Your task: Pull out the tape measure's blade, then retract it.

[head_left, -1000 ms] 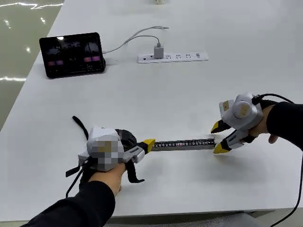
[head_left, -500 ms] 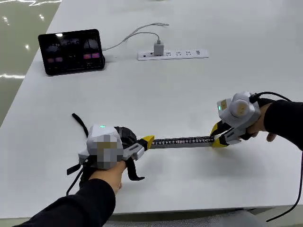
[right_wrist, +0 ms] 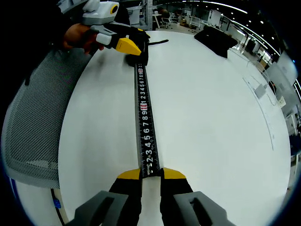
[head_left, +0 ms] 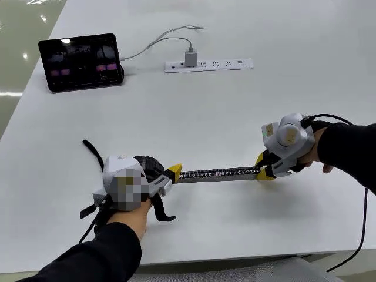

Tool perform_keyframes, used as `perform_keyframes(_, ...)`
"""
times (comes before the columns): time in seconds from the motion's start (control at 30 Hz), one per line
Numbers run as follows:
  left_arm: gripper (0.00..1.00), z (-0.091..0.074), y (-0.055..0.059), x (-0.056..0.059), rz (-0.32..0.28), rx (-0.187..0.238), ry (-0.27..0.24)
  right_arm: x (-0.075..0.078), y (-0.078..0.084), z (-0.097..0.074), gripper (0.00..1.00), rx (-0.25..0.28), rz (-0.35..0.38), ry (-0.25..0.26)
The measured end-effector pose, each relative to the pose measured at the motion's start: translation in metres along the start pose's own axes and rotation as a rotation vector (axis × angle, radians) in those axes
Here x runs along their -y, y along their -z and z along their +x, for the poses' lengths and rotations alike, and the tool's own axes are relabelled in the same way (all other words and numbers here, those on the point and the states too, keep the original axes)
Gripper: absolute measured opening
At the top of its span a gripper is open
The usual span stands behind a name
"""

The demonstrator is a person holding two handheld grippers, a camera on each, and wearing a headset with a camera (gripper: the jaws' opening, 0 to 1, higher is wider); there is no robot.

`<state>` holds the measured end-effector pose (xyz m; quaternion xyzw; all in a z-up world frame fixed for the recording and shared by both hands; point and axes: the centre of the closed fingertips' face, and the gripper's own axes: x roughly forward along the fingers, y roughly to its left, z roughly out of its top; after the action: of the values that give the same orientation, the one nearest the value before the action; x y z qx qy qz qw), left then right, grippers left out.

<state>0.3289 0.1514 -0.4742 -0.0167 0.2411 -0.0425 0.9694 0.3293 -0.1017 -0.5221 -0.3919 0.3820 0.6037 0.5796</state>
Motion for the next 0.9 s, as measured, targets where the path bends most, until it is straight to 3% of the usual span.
perform_keyframes(0.2, 0.77, 0.002, 0.005, -0.009, -0.018, -0.015, -0.031, 0.0, -0.001, 0.0, 0.11, -0.023, 0.008, 0.002)
perform_keyframes(0.37, 0.69, 0.003, 0.011, -0.013, 0.004, -0.046, -0.048, 0.0, 0.0, 0.001, 0.11, -0.044, -0.004, -0.002)
perform_keyframes(0.5, 0.64, 0.002, 0.01, -0.008, -0.007, -0.058, -0.029, 0.0, 0.001, 0.002, 0.11, -0.047, 0.0, -0.004)
perform_keyframes(0.67, 0.63, 0.004, 0.012, -0.008, 0.001, -0.123, -0.033, 0.0, 0.001, 0.003, 0.11, -0.038, 0.023, -0.005)
perform_keyframes(0.9, 0.62, 0.003, 0.014, -0.009, 0.012, -0.127, -0.033, 0.0, -0.001, 0.002, 0.11, -0.048, 0.015, -0.006)
